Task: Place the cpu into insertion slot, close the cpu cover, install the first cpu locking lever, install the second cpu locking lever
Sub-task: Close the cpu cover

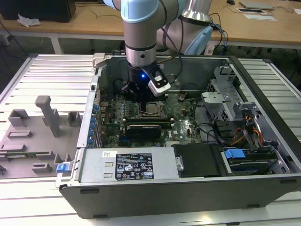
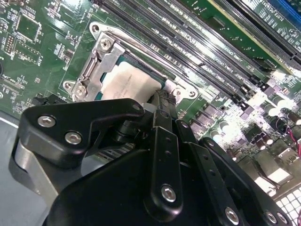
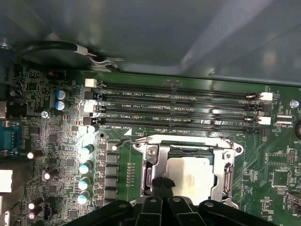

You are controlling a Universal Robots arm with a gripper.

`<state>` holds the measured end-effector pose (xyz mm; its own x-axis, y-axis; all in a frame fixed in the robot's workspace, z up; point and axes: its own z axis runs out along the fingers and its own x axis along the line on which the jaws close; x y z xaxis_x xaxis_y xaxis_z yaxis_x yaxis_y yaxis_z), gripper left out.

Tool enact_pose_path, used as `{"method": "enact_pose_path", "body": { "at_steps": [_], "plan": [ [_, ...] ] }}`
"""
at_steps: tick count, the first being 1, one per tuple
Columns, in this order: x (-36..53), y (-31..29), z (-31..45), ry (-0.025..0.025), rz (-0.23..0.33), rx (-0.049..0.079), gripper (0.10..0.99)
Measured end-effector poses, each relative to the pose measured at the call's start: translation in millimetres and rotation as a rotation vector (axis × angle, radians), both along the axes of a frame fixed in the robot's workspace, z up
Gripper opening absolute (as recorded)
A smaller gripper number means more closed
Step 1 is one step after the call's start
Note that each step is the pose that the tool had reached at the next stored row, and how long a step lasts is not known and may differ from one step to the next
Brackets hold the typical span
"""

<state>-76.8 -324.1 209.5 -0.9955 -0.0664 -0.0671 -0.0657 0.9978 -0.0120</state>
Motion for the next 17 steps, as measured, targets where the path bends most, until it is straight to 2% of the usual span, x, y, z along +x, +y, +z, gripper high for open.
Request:
{"method": "enact_pose_path", "body": {
  "at_steps": [2, 5, 7, 9, 17],
  "plan": [
    [-0.6, 0.0, 0.2, -0.0001, 0.000, 0.008, 0.106],
    [-3.0, 0.0, 0.1, -0.0001, 0.000, 0.026, 0.106],
    [-4.2, 0.0, -0.2, -0.0001, 0.000, 0.042, 0.106],
    [-4.3, 0.0, -1.0, -0.0001, 0.000, 0.050, 0.106],
    [-2.6, 0.0, -4.2, 0.0000, 0.000, 0.054, 0.106]
  ]
}}
